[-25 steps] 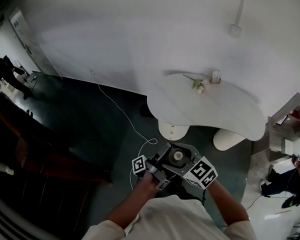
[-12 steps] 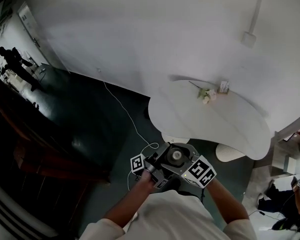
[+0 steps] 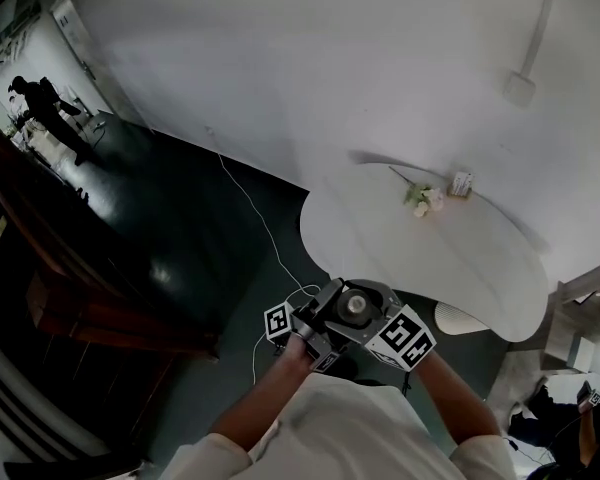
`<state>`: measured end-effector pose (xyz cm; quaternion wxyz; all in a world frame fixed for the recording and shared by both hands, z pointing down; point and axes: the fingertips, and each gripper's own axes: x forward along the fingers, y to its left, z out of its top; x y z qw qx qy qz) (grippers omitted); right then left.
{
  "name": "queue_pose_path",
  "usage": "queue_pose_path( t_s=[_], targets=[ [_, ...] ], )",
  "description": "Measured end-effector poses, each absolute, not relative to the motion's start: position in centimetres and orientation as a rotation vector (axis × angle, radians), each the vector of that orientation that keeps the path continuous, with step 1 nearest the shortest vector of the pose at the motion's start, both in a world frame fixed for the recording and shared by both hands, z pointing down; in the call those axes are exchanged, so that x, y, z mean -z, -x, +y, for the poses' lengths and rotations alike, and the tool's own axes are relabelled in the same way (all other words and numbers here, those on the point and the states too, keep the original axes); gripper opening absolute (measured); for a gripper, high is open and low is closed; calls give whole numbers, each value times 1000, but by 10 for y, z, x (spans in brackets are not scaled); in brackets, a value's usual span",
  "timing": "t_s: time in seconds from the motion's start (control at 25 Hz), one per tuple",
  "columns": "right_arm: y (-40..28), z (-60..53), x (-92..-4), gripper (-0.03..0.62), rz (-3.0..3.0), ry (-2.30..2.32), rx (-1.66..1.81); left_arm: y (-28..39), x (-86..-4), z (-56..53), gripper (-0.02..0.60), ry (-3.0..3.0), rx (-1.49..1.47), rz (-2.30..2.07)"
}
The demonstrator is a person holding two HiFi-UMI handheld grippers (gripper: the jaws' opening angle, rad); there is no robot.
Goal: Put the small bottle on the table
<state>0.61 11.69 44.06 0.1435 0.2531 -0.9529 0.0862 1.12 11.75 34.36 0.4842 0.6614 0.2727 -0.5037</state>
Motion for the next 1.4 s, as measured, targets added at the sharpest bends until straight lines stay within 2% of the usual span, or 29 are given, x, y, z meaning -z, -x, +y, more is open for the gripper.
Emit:
queue_pose_path(
  t_s=[0.44, 1.08, 1.16, 1.28, 1.4],
  targets=[
    [-6, 67, -454, 351, -2739, -743, -304, -14, -356, 63, 279, -1580, 1197, 638],
    [7, -79, -496, 351, -2637, -893, -428, -5, -402, -91, 279, -1469, 1131, 644],
    [6, -94, -507, 351, -2623, -898, -466, -10, -430, -110, 279, -1426, 1049, 519],
    [5, -113, -528, 351, -2579, -891, -516, -30, -534, -140, 267, -1227, 691, 15],
    [10, -134, -542, 351, -2537, -897, -545, -30, -571, -160, 267, -1166, 572, -95]
  ],
)
